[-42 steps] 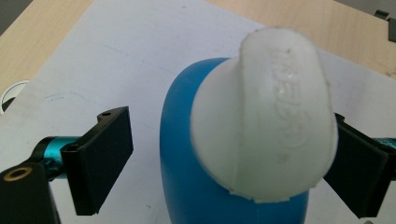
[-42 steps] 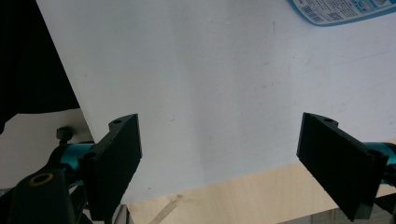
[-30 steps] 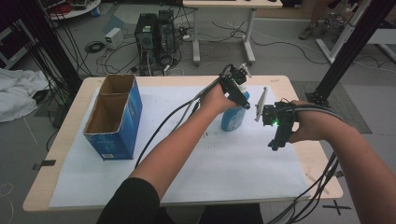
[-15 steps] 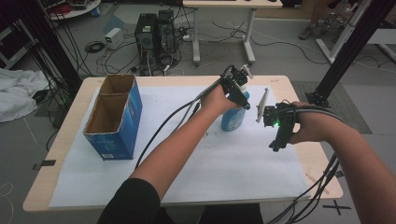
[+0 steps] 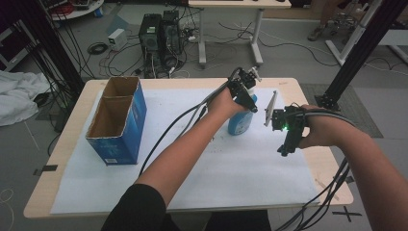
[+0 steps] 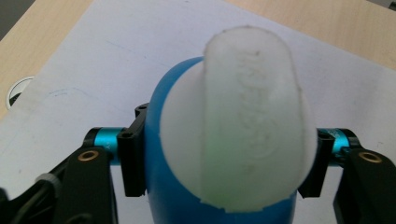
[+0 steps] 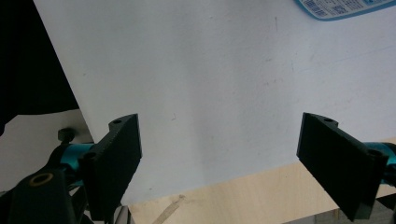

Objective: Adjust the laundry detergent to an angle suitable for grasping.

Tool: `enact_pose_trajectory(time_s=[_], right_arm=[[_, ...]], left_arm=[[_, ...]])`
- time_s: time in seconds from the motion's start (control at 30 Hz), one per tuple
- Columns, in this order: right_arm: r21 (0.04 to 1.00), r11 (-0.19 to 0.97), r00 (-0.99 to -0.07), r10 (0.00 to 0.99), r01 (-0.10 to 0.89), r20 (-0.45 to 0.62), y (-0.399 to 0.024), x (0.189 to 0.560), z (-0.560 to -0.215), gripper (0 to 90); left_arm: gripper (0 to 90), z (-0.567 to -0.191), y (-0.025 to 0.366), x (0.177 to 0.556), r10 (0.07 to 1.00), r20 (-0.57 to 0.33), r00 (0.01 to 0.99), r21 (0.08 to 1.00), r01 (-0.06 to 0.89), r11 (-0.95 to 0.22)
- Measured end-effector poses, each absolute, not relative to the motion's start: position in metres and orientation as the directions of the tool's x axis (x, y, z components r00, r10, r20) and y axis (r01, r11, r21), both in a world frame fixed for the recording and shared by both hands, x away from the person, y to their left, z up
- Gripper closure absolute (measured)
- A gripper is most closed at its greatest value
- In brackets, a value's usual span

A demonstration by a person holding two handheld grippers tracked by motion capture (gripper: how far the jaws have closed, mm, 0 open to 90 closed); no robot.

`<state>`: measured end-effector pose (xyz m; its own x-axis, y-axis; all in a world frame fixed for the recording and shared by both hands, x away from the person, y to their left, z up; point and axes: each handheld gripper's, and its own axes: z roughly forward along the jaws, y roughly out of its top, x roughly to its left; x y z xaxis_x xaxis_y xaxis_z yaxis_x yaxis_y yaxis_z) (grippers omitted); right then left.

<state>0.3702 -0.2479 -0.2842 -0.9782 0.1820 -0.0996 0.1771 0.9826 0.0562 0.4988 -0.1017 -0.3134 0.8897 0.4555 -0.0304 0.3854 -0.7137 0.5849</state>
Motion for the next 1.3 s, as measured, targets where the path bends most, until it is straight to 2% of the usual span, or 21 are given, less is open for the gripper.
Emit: enact_pose_trajectory(time_s=[0.5,0.87,1.3], right_arm=[[0.054,0.981,-0.977,0.192,0.188,-0.092,-0.247,0.371,-0.288,13.1],[0.058,0.981,-0.977,0.191,0.187,-0.09,-0.246,0.373,-0.289,13.1],[0.059,0.985,-0.981,0.169,0.163,-0.1,-0.236,0.371,-0.284,13.1]], left_arm=[[38.1,-0.312,-0.104,0.496,0.484,-0.018,0.875,0.574,0.405,-0.712],[38.2,-0.301,-0.1,0.489,0.45,0.001,0.893,0.568,0.37,-0.735],[38.2,-0.275,-0.077,0.477,0.41,0.032,0.912,0.539,0.329,-0.775]])
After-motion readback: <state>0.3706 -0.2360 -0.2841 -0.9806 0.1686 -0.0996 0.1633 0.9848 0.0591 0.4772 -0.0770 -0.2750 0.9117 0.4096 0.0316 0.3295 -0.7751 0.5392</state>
